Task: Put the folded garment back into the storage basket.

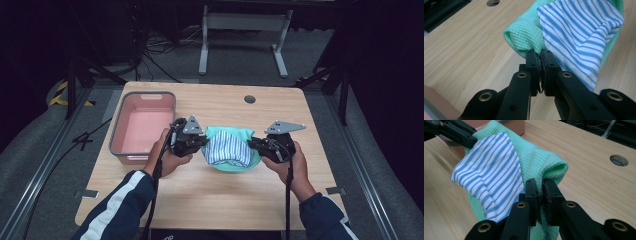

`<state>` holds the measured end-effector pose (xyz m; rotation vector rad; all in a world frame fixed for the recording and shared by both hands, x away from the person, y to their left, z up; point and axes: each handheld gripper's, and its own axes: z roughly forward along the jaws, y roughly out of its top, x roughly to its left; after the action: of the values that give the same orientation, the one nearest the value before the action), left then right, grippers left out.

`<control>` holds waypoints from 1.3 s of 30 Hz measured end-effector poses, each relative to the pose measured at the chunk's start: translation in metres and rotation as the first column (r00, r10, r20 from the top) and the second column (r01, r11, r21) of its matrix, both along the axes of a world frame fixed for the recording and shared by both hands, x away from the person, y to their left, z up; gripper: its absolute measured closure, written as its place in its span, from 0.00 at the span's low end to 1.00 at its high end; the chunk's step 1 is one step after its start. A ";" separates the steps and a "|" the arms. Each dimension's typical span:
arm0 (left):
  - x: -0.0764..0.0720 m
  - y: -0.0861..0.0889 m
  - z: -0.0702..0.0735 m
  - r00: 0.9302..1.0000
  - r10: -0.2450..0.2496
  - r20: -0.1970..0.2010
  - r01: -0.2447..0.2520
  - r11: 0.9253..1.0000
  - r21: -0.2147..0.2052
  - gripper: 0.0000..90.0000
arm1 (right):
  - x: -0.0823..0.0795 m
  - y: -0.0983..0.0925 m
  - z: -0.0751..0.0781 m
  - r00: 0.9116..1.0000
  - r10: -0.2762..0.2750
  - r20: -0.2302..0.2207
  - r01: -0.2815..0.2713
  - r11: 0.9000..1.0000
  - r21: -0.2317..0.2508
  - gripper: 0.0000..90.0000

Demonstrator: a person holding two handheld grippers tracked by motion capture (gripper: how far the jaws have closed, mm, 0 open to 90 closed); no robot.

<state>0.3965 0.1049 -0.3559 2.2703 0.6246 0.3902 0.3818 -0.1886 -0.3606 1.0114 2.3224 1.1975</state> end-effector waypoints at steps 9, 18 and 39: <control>0.002 0.028 0.012 0.999 0.038 0.022 -0.038 0.999 0.003 0.95 | 0.009 0.027 0.009 0.999 0.044 0.014 -0.044 0.999 0.003 0.92; 0.004 0.052 0.020 0.995 0.088 0.037 -0.088 0.996 -0.007 0.95 | 0.018 0.055 0.016 0.997 0.077 0.029 -0.077 0.997 -0.008 0.92; 0.010 0.103 0.032 0.979 0.197 0.043 -0.197 0.980 -0.015 0.95 | 0.044 0.118 0.028 0.989 0.143 0.047 -0.142 0.990 -0.016 0.92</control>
<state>0.4068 0.2078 -0.3238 2.1906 0.8301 0.5302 0.4260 -0.0704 -0.3321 0.8143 2.3952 1.2448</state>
